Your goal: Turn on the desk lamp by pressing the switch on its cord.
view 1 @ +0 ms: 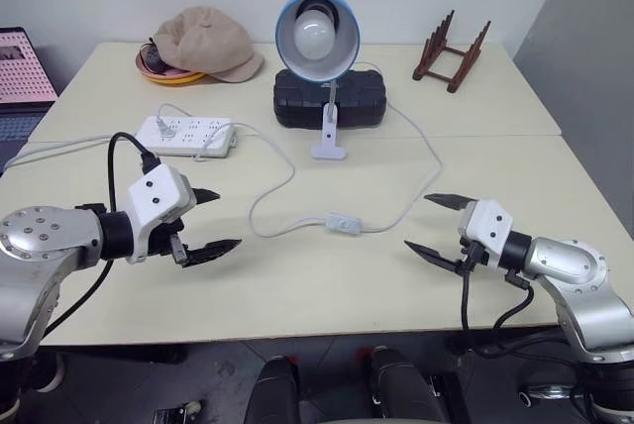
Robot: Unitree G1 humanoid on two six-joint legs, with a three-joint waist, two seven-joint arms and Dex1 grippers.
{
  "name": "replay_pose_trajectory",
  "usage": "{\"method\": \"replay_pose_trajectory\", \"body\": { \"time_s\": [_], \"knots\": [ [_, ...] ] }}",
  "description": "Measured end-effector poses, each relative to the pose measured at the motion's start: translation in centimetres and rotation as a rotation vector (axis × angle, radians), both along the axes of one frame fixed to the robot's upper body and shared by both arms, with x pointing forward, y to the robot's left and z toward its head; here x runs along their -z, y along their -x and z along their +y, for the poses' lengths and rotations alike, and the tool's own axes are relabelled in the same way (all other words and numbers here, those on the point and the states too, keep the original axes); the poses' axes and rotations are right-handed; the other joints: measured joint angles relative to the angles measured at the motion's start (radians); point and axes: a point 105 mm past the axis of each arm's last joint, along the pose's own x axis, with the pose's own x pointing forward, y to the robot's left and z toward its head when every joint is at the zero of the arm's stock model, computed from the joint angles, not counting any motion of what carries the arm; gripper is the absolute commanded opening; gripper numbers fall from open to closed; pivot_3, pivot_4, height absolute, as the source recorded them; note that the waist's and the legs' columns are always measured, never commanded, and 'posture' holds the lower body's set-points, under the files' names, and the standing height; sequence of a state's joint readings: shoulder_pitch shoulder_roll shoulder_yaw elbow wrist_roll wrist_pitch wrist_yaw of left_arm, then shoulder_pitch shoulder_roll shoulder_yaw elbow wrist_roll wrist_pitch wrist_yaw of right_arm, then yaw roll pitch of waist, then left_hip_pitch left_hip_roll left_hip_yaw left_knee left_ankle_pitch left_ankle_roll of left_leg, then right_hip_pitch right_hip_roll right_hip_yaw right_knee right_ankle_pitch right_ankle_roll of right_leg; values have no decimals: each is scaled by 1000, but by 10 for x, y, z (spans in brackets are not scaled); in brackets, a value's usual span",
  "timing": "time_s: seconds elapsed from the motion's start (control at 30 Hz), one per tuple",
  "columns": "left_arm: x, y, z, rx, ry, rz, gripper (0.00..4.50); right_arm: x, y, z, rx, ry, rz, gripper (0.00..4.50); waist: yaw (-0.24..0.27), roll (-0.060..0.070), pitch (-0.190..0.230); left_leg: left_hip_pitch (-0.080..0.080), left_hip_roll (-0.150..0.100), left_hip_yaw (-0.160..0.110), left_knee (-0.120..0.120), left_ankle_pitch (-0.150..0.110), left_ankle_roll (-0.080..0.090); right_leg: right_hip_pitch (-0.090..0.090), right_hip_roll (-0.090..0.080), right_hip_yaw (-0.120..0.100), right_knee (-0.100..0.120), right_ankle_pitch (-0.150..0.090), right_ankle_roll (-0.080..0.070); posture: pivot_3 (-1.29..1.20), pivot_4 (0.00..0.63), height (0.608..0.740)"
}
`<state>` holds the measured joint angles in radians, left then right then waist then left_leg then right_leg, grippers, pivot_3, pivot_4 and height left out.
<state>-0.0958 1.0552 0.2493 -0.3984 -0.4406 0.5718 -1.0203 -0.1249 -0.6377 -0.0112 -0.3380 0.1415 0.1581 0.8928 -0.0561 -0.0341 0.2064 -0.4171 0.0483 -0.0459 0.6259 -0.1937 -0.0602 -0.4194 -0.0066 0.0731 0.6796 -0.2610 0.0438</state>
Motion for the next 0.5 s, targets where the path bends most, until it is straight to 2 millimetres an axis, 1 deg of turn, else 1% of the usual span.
{"method": "replay_pose_trajectory", "body": {
  "time_s": [0.1, 0.33, 0.5],
  "knots": [
    [0, 1, -1, 2, 5, 10, 4500, -4, -1, 2, -12, 2, -25, 4464, 0, 0, 0, 0, 0, 0, 1, 0, 0, 0, 0, 0, 0, 0, 0, 0, 150, 740],
    [-2, 5, -9, 32, 6, 1, 4500, 3, -1, 10, -39, 8, -32, 4464, 1, 0, 0, 0, 0, 0, 0, 0, 0, 0, 0, 0, 0, 0, 0, 0, 150, 740],
    [-12, 12, -28, 106, 23, -38, 4500, 10, 0, 36, -117, 7, -85, 4464, 0, 0, 0, 0, 0, 0, 1, 0, 0, 0, 0, 0, 0, 0, 0, 0, 150, 740]
  ]
}}
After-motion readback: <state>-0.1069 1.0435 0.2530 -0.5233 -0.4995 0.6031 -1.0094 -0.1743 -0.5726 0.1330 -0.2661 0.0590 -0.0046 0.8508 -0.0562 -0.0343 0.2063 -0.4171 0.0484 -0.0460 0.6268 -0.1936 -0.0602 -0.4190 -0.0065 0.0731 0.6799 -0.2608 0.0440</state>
